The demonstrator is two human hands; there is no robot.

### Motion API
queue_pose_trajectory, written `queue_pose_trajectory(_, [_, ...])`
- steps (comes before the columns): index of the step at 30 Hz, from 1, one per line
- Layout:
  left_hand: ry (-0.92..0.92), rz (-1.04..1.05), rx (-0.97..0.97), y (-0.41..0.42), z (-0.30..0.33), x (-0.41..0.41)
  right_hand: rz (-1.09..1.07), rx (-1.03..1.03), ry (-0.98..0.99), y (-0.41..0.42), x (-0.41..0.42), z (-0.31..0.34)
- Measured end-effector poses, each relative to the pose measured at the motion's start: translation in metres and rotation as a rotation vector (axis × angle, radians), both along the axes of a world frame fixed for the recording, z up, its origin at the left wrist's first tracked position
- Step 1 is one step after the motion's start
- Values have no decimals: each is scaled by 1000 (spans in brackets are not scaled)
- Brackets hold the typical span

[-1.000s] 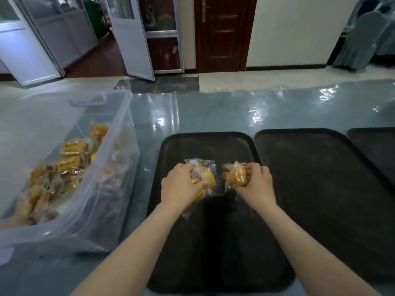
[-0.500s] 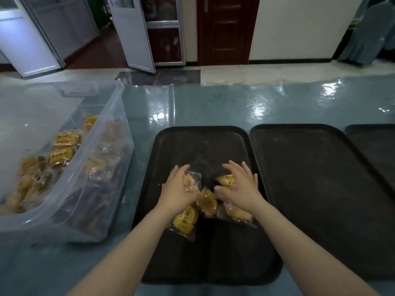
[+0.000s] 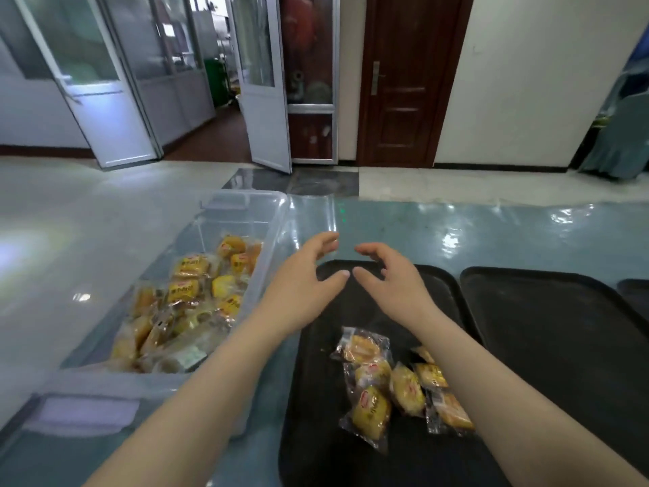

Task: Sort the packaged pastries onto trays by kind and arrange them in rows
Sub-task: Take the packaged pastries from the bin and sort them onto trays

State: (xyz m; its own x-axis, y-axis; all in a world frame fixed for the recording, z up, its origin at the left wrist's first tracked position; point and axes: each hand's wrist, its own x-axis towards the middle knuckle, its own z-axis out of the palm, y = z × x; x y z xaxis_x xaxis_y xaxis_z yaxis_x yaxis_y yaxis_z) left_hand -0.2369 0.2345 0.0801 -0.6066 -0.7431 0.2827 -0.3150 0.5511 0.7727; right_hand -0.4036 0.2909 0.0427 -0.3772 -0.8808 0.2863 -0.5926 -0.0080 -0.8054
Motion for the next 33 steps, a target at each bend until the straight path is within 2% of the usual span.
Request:
queue_pose_trajectory(5, [68, 36, 28, -46, 25, 75, 47, -82, -71, -36, 68, 36])
queue_pose_trajectory(12, [66, 128, 50, -124, 23, 183, 67, -107, -76, -96, 147, 51])
queue_pose_trajectory(17, [-56, 110, 21, -182, 17, 219, 53, -18, 6, -142, 169, 47])
queue_pose_trajectory(23, [-180, 69, 18, -247, -2, 205, -3, 202, 271, -196, 166, 38])
queue_pose_trajectory(28, [-303, 99, 57, -298, -48, 173, 19, 441, 590, -260, 157, 16])
queue_pose_trajectory(31, [-516, 65, 32, -317, -89, 166, 39, 535, 799, -296, 155, -6])
queue_pose_trajectory(33, [-694, 36, -18, -327, -113, 170, 55, 572, 861, -316, 156, -21])
